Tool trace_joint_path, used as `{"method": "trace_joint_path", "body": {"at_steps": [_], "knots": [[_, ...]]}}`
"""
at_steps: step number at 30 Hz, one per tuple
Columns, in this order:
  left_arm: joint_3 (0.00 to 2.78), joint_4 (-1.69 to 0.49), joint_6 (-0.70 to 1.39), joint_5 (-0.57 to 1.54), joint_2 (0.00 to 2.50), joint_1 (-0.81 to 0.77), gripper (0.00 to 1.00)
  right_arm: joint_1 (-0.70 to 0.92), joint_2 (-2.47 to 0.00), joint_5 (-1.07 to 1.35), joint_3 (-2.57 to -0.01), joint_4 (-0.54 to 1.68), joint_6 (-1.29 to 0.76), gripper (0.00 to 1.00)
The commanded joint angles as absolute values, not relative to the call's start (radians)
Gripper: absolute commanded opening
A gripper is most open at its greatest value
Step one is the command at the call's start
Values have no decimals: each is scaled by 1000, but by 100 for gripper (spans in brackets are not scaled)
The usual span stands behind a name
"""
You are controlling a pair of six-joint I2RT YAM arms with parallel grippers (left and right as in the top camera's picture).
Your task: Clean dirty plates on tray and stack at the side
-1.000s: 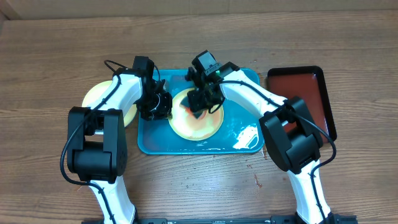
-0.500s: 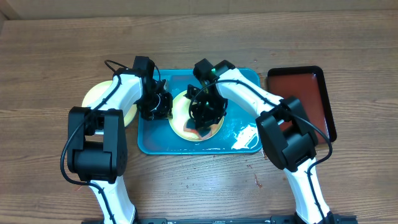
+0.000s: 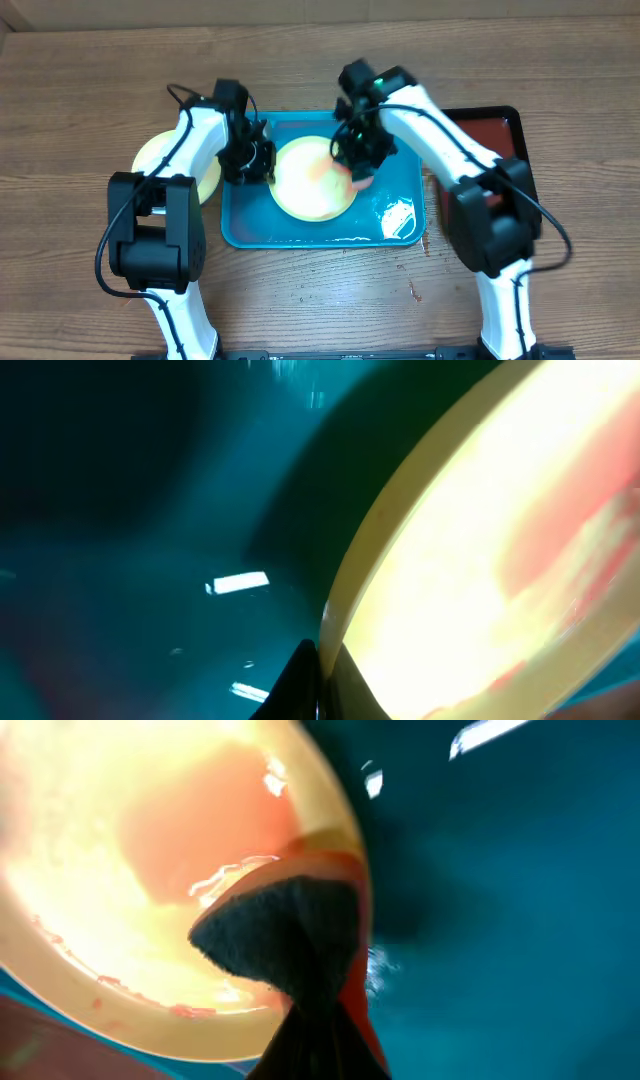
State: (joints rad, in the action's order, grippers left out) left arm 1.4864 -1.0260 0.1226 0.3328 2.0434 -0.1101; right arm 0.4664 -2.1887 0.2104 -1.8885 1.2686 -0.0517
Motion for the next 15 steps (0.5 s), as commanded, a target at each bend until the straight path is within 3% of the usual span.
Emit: {"method": "trace_joint_path", "body": {"at_steps": [1,9,15], "knots": [[1585,-1060,77,251,2023,-129,4,423,-2035,180,-1937,1264,-115,4],[1614,-1054,75,97,1913,-166,4,319,-1915,180,-1937,1266,-178,4],[1614,-1076,110,-141,1821,-190,4,244,-1900,204,-1937,1273,-187,4]]}}
